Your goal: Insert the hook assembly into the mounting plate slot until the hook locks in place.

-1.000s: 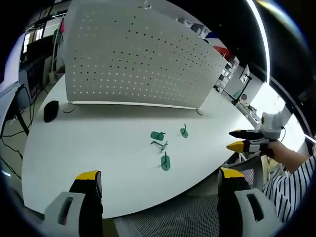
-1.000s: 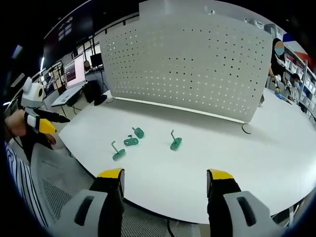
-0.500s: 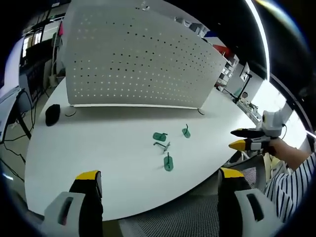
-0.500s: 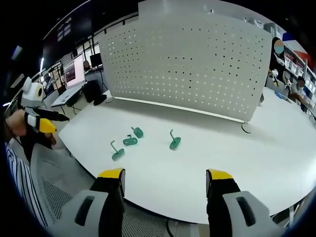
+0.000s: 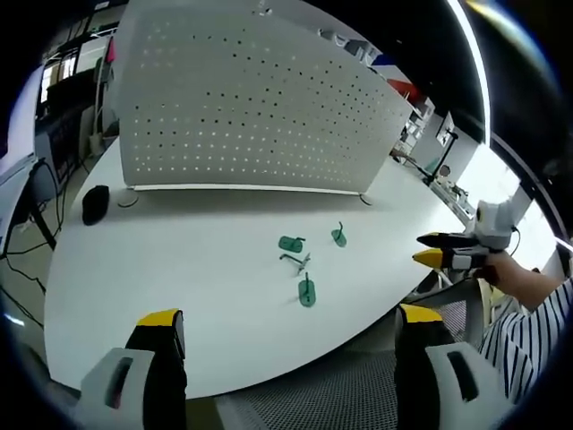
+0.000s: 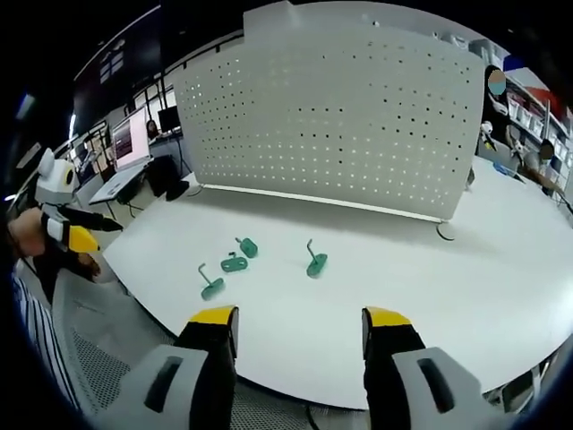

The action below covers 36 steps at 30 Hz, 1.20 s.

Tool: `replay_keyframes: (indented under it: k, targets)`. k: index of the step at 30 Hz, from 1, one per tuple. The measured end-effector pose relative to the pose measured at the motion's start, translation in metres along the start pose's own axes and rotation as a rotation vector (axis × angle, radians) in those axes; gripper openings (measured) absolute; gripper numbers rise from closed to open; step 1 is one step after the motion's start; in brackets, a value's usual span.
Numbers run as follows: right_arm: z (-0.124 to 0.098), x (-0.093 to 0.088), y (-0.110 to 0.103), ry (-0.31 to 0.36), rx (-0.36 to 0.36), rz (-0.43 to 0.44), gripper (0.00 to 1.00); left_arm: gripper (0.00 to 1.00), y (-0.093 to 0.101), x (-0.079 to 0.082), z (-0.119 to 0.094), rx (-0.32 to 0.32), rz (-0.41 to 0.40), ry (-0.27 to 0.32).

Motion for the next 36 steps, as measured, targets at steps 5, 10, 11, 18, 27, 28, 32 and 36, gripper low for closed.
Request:
replay_keyframes:
  k: [5, 10, 11, 18, 27, 28, 32, 36]
  targets:
    - [0.009, 0.0, 0.001, -0.013, 0.007, -0.011, 0.47, 1.0, 0.0, 0.002, 0.001, -0.001, -0.002, 0.002]
    - [0.02, 0.004, 0.003, -0.019, 0.015, -0.012, 0.44, 1.0, -0.001, 0.001, 0.003, -0.003, -0.002, -0.011]
    - [0.023, 0.005, 0.003, -0.02, 0.015, -0.012, 0.43, 1.0, -0.001, 0.001, 0.003, -0.004, -0.004, -0.012]
    - [0.039, 0.008, 0.004, -0.027, 0.028, -0.01, 0.42, 1.0, 0.0, -0.002, 0.008, -0.009, -0.005, -0.03]
    - [0.065, 0.013, 0.003, -0.065, 0.05, -0.057, 0.39, 1.0, -0.002, -0.003, 0.008, -0.005, -0.008, -0.04]
    - [0.067, 0.014, 0.004, -0.065, 0.053, -0.056, 0.38, 1.0, -0.004, -0.003, 0.007, -0.004, -0.01, -0.041]
    - [0.079, 0.021, 0.005, -0.064, 0.064, -0.046, 0.37, 1.0, -0.005, -0.003, 0.007, 0.002, -0.011, -0.046]
    - [0.09, 0.025, 0.007, -0.071, 0.061, -0.052, 0.36, 1.0, -0.007, -0.004, 0.007, 0.004, -0.014, -0.053]
Point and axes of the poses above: the point that each gripper's makers call its tool centre point, and the gripper's own axes: z roughly forward along the fingers, y roughly to its right, x roughly out of its top, the point moved 3 cm from there along -z, roughly backward along the fingers, and after that the axes turned 3 degrees about -y, right-handed, at the moved point
